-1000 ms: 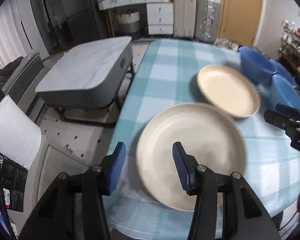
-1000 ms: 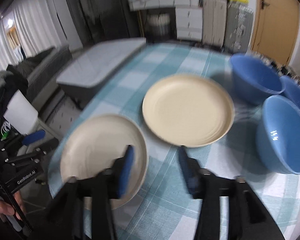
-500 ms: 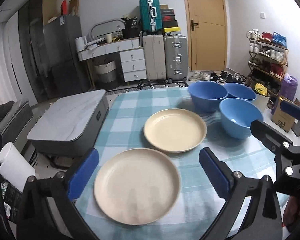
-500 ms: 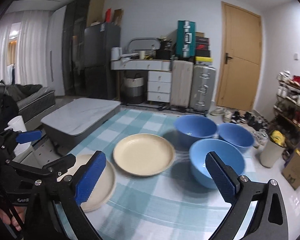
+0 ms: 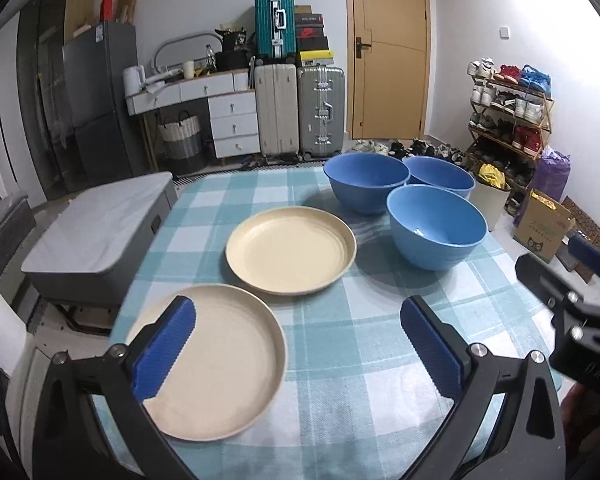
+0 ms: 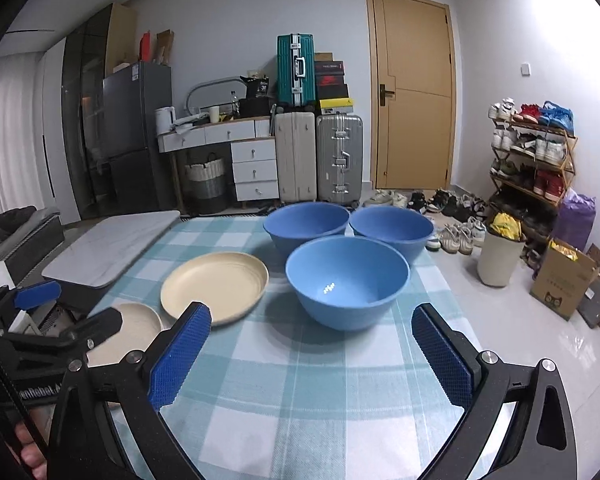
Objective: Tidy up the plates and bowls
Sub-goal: 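Move both grippers back toward the remaining single cream plate, then close the left gripper on the rim of the cream plate, then close the right gripper on the plate rim while the left gripper lifts it, then carry the cream plate with both grippers toward the stacked cream plates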
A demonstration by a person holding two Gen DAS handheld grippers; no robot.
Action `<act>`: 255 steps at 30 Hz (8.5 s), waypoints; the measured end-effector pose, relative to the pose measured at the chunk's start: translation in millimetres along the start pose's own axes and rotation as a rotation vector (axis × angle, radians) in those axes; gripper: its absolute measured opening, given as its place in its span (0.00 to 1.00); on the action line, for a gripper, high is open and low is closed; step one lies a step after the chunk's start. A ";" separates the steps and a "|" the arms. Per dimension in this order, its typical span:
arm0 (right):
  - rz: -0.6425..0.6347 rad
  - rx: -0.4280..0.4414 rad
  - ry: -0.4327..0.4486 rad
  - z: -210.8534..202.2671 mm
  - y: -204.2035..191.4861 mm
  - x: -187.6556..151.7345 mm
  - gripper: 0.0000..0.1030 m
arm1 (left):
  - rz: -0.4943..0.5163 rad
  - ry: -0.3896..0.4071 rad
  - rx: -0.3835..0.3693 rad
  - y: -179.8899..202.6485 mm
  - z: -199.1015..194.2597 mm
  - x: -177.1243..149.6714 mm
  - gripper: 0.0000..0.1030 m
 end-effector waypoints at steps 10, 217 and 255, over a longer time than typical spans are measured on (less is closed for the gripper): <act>0.020 -0.035 0.012 4.4 4.0 -11.9 0.99 | -0.005 -0.025 -0.004 5.2 10.0 -10.4 1.00; 0.016 0.316 -0.784 385.8 -169.3 32.2 0.11 | -0.126 -0.604 -0.052 -203.0 252.1 38.5 0.09; -0.067 0.382 -0.664 271.9 -188.3 46.6 0.11 | -0.153 -0.498 0.023 -205.9 143.5 29.9 0.09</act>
Point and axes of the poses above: each gripper's, at about its wrist camera, not at the fingertips, and z roughly the way its jaws point, y to its right, x to its top, the point moved 3 cm from there along z, roughly the way its jaws point, and after that the axes turned 2 degrees about -x, right-handed, at the moved point
